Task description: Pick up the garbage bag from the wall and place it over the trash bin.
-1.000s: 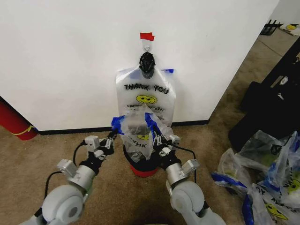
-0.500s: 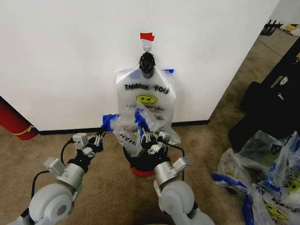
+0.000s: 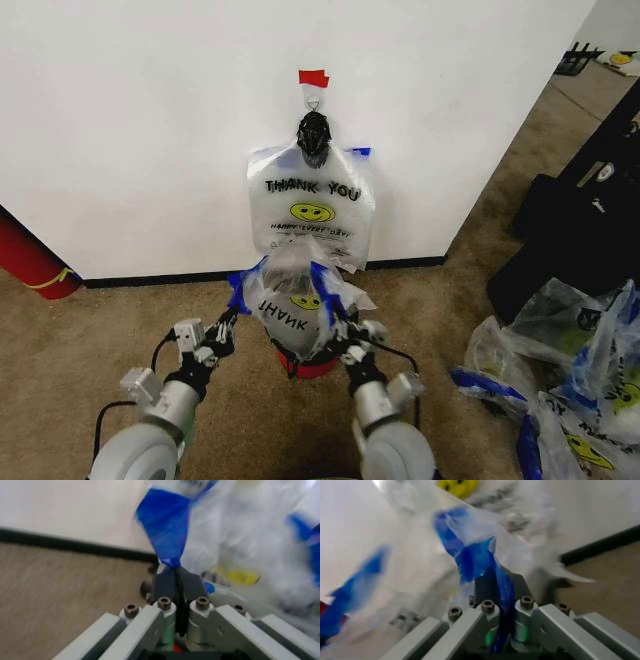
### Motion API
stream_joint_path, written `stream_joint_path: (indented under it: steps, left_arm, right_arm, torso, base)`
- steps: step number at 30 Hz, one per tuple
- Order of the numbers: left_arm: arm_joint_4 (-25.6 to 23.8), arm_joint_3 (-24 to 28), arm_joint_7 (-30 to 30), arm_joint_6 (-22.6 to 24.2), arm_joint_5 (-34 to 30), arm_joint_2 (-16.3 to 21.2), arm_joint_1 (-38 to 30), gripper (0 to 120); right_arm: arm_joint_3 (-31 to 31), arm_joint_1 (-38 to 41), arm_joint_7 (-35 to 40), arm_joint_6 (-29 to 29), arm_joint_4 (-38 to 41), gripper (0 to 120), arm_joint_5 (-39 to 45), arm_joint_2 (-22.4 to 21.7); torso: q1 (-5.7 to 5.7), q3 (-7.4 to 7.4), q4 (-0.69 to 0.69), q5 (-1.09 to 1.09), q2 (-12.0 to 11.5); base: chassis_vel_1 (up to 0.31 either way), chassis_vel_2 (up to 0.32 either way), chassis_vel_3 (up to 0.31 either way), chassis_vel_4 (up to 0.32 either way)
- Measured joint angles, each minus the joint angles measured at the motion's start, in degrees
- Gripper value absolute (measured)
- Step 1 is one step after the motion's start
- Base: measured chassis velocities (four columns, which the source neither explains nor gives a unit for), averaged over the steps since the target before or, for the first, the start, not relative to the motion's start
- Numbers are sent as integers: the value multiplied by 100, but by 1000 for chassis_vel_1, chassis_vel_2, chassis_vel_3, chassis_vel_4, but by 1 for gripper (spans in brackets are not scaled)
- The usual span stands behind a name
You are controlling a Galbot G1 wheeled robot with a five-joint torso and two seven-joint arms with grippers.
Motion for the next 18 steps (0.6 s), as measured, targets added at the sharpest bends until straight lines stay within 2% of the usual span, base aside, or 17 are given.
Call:
stream_joint_path:
  steps: [7,18]
  left_arm:
    - [43,63,-141,143,125,-64,342,0]
    - [-203,82,-158,401,211,123,600,0]
  right_arm:
    - [105,-283,413,-65,-26,0,-388,4]
    - [96,-855,967,-667,332,0,-581,-48]
  torso:
    - [0,0,0,0,0]
    - [0,0,-1,0,0]
  base:
    - [0,0,0,0]
    - [0,0,0,0]
